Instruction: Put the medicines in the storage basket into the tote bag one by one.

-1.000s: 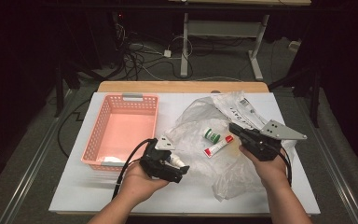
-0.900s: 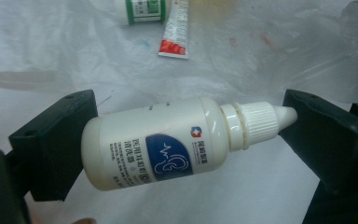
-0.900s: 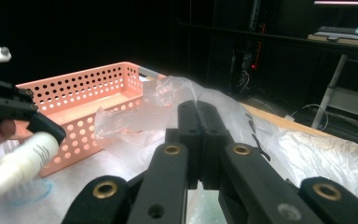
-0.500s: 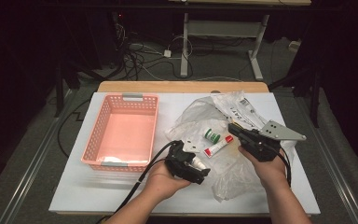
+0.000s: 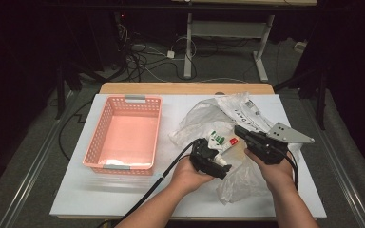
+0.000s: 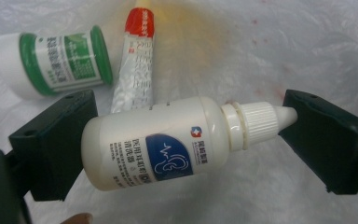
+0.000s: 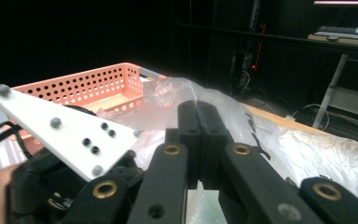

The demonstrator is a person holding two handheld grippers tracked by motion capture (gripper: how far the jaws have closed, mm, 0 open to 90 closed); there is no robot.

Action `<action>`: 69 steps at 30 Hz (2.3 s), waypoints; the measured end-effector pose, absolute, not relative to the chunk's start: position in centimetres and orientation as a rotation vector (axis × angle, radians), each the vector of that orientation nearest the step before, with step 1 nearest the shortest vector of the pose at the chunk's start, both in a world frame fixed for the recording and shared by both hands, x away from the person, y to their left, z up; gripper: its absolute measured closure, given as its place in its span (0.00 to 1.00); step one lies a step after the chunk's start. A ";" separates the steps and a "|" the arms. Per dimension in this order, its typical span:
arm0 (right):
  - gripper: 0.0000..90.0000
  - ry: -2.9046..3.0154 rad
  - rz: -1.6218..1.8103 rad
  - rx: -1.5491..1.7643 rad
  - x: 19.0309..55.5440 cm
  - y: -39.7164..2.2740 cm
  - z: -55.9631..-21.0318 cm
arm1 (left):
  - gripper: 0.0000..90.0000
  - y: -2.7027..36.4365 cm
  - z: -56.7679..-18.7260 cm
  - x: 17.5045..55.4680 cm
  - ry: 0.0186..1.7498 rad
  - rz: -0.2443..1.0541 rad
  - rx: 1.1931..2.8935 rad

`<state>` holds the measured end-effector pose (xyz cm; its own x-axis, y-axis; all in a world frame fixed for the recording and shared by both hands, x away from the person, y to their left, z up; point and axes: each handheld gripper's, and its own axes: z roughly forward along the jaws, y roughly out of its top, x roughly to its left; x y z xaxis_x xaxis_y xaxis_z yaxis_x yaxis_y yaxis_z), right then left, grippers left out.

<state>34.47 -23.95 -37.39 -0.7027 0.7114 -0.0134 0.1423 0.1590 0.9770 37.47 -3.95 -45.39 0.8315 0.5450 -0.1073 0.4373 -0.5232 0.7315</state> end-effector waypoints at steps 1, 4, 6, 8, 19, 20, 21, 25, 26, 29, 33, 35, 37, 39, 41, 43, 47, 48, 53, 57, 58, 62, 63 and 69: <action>1.00 1.964 1.572 0.808 34.5 -24.0 -37.4 | 0.06 -4.2 -45.4 37.6 0.709 0.171 2.198; 1.00 1.958 1.574 0.814 34.5 -24.2 -37.4 | 0.06 -5.0 -45.6 38.0 0.688 0.167 2.174; 1.00 1.957 1.574 0.821 34.5 -24.4 -37.3 | 0.06 -5.7 -45.7 38.1 0.685 0.164 2.167; 1.00 1.950 1.576 0.823 34.6 -24.4 -37.3 | 0.06 -6.3 -45.8 38.3 0.676 0.165 2.162; 1.00 1.944 1.570 0.840 34.7 -25.0 -37.5 | 0.06 -8.5 -46.8 39.0 0.668 0.163 2.157; 1.00 1.945 1.570 0.843 34.7 -25.0 -37.5 | 0.06 -8.5 -46.8 38.9 0.672 0.165 2.169; 1.00 1.946 1.570 0.843 34.7 -25.0 -37.5 | 0.06 -8.3 -46.8 38.8 0.674 0.178 2.182; 1.00 1.952 1.568 0.841 34.8 -24.9 -37.6 | 0.06 -7.8 -46.9 38.8 0.684 0.175 2.198; 1.00 1.950 1.566 0.840 34.7 -24.8 -37.6 | 0.06 -7.8 -46.9 38.8 0.688 0.152 2.187; 1.00 1.946 1.574 0.843 34.7 -24.8 -37.5 | 0.06 -7.7 -46.7 39.0 0.696 0.153 2.162; 1.00 1.945 1.575 0.844 34.7 -24.8 -37.5 | 0.00 -7.7 -46.5 39.2 0.699 0.135 2.148; 1.00 1.944 1.573 0.840 34.8 -24.9 -37.6 | 0.00 -7.6 -46.5 39.1 0.701 0.134 2.158; 1.00 1.948 1.575 0.841 34.8 -24.9 -37.6 | 0.00 -7.5 -46.5 39.2 0.697 0.132 2.169; 1.00 1.946 1.572 0.840 34.8 -24.9 -37.6 | 0.00 -7.2 -46.4 39.0 0.702 0.128 2.169; 1.00 1.945 1.573 0.834 34.8 -25.0 -37.5 | 0.00 -6.7 -46.1 38.9 0.699 0.132 2.162; 1.00 1.944 1.575 0.836 34.8 -25.0 -37.5 | 0.00 -6.0 -45.8 38.7 0.700 0.142 2.156; 1.00 1.947 1.569 0.838 34.8 -24.8 -37.5 | 0.00 -4.4 -45.4 38.2 0.706 0.149 2.142; 1.00 1.951 1.567 0.836 34.7 -24.8 -37.6 | 0.00 -4.0 -45.4 38.0 0.711 0.153 2.133; 1.00 1.953 1.567 0.836 34.7 -24.7 -37.6 | 0.00 -1.8 -45.6 36.9 0.715 0.177 2.133; 1.00 1.951 1.566 0.834 34.6 -24.6 -37.5 | 0.01 0.3 -45.9 35.7 0.723 0.201 2.138; 1.00 1.953 1.565 0.835 34.6 -24.6 -37.5 | 0.02 0.8 -46.0 35.3 0.723 0.208 2.148; 1.00 1.959 1.559 0.839 34.6 -24.6 -37.6 | 0.06 2.6 -46.6 34.4 0.745 0.229 2.184; 1.00 1.957 1.558 0.834 34.5 -24.6 -37.6 | 0.07 3.0 -46.9 34.3 0.750 0.234 2.208; 1.00 1.960 1.554 0.825 34.3 -24.4 -37.5 | 0.07 3.8 -48.3 33.4 0.779 0.256 2.306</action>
<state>34.33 -24.37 -37.48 -0.6898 0.7239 -0.0154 0.1501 0.1638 0.9750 33.43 3.81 -48.33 0.8016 0.5972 -0.0293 0.4632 -0.5892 0.6620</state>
